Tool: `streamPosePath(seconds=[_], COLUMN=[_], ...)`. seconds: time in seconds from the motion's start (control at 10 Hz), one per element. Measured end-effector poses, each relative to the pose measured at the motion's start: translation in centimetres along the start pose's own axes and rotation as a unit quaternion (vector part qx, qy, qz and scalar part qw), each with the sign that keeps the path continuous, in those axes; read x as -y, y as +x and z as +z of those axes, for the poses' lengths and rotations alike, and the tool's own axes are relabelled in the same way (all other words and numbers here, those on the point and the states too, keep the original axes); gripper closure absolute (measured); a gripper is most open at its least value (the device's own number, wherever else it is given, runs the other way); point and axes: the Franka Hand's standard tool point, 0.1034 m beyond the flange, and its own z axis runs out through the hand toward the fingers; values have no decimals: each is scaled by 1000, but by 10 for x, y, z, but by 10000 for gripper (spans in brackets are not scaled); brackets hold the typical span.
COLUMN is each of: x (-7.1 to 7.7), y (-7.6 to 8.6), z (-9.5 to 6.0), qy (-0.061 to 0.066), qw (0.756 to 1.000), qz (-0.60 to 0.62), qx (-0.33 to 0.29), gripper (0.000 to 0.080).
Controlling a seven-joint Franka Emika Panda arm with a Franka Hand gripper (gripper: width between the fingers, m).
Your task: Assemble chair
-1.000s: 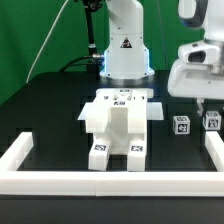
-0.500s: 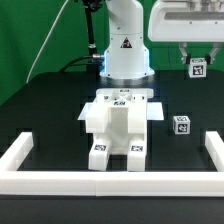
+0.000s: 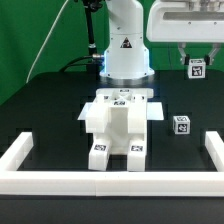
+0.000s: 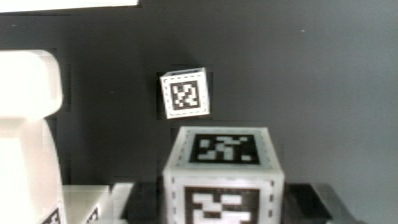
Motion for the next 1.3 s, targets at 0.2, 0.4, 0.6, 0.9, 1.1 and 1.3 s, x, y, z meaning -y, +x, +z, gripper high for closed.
streamPosePath(seconds=[0.2, 0.4, 0.6, 0.9, 1.1, 1.3], x=[-47, -80, -88, -87, -102, -117], y=[33, 66, 74, 74, 81, 94], z=[-36, -42, -37, -37, -25, -15], qy=[6, 1, 1, 0, -13, -25], qw=[998, 992, 989, 990, 986, 987], qz=[-63, -124, -137, -137, -158, -152], qx=[1, -22, -47, -45, -54, -50], gripper=[517, 517, 517, 517, 517, 517])
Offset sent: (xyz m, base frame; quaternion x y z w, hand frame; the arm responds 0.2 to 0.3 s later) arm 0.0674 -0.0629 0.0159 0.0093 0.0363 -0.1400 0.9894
